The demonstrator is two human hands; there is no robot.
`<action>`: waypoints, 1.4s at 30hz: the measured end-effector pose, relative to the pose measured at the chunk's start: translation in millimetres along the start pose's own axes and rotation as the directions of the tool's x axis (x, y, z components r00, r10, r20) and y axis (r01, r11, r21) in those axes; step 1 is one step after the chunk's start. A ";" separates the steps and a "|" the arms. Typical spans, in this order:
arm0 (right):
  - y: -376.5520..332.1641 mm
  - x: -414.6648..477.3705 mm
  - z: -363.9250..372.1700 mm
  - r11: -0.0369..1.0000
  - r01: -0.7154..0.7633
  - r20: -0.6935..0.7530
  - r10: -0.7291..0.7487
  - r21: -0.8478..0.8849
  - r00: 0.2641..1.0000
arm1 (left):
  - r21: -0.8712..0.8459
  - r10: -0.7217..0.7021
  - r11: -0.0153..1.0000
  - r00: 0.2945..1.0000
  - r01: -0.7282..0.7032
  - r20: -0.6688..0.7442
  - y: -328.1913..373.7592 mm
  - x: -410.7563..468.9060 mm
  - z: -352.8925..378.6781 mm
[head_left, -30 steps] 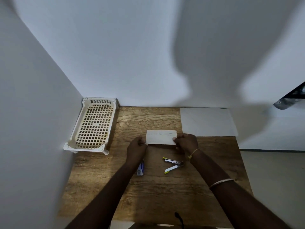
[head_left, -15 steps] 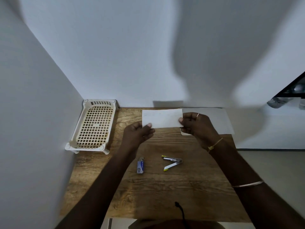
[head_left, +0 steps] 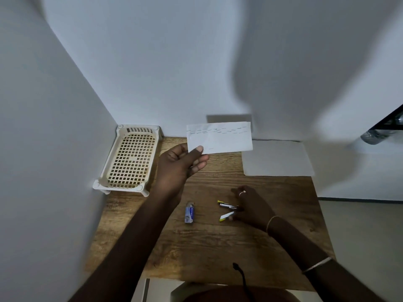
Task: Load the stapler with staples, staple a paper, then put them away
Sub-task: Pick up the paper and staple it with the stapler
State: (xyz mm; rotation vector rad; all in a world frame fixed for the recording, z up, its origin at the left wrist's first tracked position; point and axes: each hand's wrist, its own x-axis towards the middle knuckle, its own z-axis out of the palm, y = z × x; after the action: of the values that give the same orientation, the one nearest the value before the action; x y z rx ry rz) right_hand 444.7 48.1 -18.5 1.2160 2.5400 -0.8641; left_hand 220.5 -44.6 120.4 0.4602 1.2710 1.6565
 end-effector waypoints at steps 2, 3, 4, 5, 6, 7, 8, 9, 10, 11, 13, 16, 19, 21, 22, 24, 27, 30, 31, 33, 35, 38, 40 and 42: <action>-2.4 4.5 12.5 0.995 0.020 0.023 -0.018 -0.097 1.000 | -0.011 -0.007 1.000 1.000 0.007 -0.005 1.0 -2.3 0.8; -4.5 6.8 16.4 0.989 0.036 0.013 -0.034 -0.140 0.999 | -0.014 -0.008 1.000 1.000 0.008 -0.006 1.1 -3.2 1.3; -6.6 8.8 18.7 0.982 0.051 -0.006 -0.053 -0.179 0.999 | -0.014 -0.008 1.000 1.000 0.008 -0.005 0.8 -4.1 1.5; -8.2 10.7 20.1 0.978 0.059 -0.027 -0.066 -0.202 0.997 | -0.012 -0.007 1.000 1.000 0.007 -0.001 0.6 -4.9 1.9; -9.3 12.1 21.1 0.977 0.062 -0.042 -0.072 -0.206 0.996 | -0.011 -0.006 1.000 1.000 0.006 0.004 0.9 -5.8 2.4; -10.0 12.9 21.8 0.978 0.062 -0.047 -0.073 -0.200 0.996 | -0.014 -0.005 1.000 1.000 0.006 0.006 1.1 -6.8 2.8; -9.9 13.9 22.8 0.979 0.064 -0.047 -0.074 -0.195 0.996 | -0.017 -0.005 1.000 1.000 0.005 0.007 1.3 -7.3 2.9; -10.1 14.7 24.2 0.979 0.069 -0.053 -0.081 -0.194 0.995 | -0.020 -0.005 1.000 1.000 0.005 0.006 1.5 -7.7 2.7; -10.1 15.3 26.1 0.979 0.076 -0.065 -0.089 -0.189 0.994 | -0.020 -0.006 1.000 1.000 0.006 0.003 1.9 -8.1 2.2; -10.2 15.7 27.8 0.981 0.080 -0.083 -0.095 -0.176 0.992 | -0.020 -0.007 1.000 1.000 0.007 -0.001 2.3 -8.1 2.1; -9.6 15.9 29.8 0.989 0.085 -0.137 -0.102 -0.125 0.985 | -0.017 -0.008 1.000 1.000 0.007 -0.008 2.4 -8.0 1.7; -13.5 14.3 28.3 0.992 0.070 -0.264 -0.041 0.102 0.964 | -0.019 -0.007 1.000 1.000 0.006 -0.008 3.5 -8.1 -0.1; -22.4 10.4 17.5 0.948 0.060 -0.389 0.071 0.314 0.919 | -0.023 -0.002 1.000 1.000 0.002 -0.019 4.0 -6.9 -1.7; -31.8 6.0 4.2 0.901 0.100 -0.413 0.092 0.421 0.906 | -0.024 -0.004 1.000 1.000 0.004 -0.027 4.2 -6.1 -1.6; -37.9 2.6 -3.4 0.853 0.139 -0.400 0.088 0.504 0.912 | -0.024 -0.004 1.000 1.000 0.004 -0.029 4.1 -6.0 -1.4; -53.6 -6.4 -20.1 0.664 0.219 -0.340 0.057 0.715 0.939 | -0.022 0.001 1.000 1.000 -0.001 -0.031 4.8 -5.8 -1.3; -76.2 -20.5 -41.1 0.359 0.275 -0.299 0.013 0.892 0.954 | -0.021 0.012 1.000 1.000 -0.012 -0.023 7.1 -5.5 0.0; -93.7 -29.2 -57.0 0.197 0.289 -0.294 -0.003 0.937 0.956 | -0.022 0.020 1.000 1.000 -0.020 -0.022 9.2 -4.7 2.8; -98.6 -31.5 -61.9 0.167 0.290 -0.295 0.003 0.942 0.956 | -0.018 0.025 1.000 1.000 -0.026 -0.018 9.9 -4.8 3.7; -107.1 -35.1 -71.1 0.133 0.288 -0.292 0.011 0.948 0.956 | -0.007 0.038 0.999 0.999 -0.038 -0.012 11.6 -5.2 4.9; -113.3 -37.2 -77.4 0.135 0.287 -0.291 0.016 0.948 0.956 | 0.002 0.049 0.999 0.999 -0.049 -0.015 13.0 -5.7 5.5; -118.7 -38.6 -81.8 0.159 0.292 -0.299 0.027 0.943 0.954 | 0.016 0.071 0.997 0.997 -0.071 -0.023 14.7 -7.0 6.7; -121.0 -38.9 -83.7 0.161 0.297 -0.305 0.030 0.941 0.952 | 0.023 0.087 0.996 0.996 -0.086 -0.024 15.1 -8.1 7.4; -122.8 -38.9 -85.2 0.154 0.304 -0.312 0.029 0.940 0.950 | 0.034 0.102 0.994 0.994 -0.102 -0.023 15.5 -9.5 8.3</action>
State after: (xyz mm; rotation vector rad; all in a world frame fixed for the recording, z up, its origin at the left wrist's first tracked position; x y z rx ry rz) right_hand 382.3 12.1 118.1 1.3292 2.0376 -2.9355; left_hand 224.1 -48.2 139.7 0.5339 1.3128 1.7333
